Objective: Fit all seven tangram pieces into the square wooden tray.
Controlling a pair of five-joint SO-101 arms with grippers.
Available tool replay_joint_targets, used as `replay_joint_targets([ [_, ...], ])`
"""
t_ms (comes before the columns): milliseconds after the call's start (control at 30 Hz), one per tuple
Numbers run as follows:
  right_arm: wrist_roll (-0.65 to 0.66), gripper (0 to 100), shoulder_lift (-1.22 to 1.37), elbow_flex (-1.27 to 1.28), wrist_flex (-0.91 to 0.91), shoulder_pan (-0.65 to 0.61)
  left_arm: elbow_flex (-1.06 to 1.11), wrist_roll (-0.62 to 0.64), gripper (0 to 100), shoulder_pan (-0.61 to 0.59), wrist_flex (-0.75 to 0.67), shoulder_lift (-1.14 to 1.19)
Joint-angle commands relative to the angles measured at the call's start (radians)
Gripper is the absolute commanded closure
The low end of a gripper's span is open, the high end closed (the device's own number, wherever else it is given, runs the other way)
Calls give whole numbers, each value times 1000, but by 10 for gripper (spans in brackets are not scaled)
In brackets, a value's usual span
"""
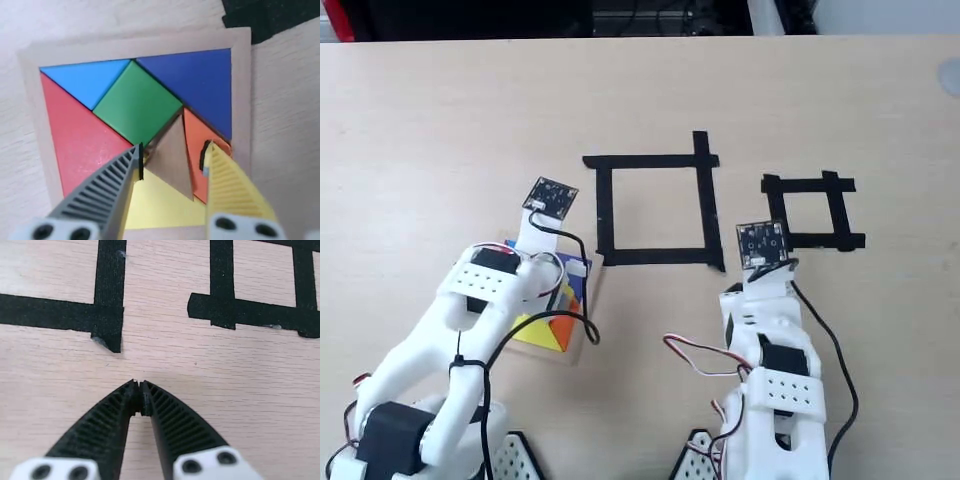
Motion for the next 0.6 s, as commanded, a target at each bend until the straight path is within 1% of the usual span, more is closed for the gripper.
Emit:
replay_joint_targets([
  [0,-3,986,-12,-8,-12,-11,-33,8,784,-1,-17,-8],
  [233,-3,986,-12,-8,-12,-11,-28,3,784,-16,-11,-8],
  [333,-3,986,-12,-8,-12,-11,-59,2,784,-53,78,-34],
  [433,-3,986,-12,-8,-12,-11,-94,2,784,-99,173,-137],
  [567,-3,986,-12,-8,-12,-11,-47,-52,784,-128,233,-347],
])
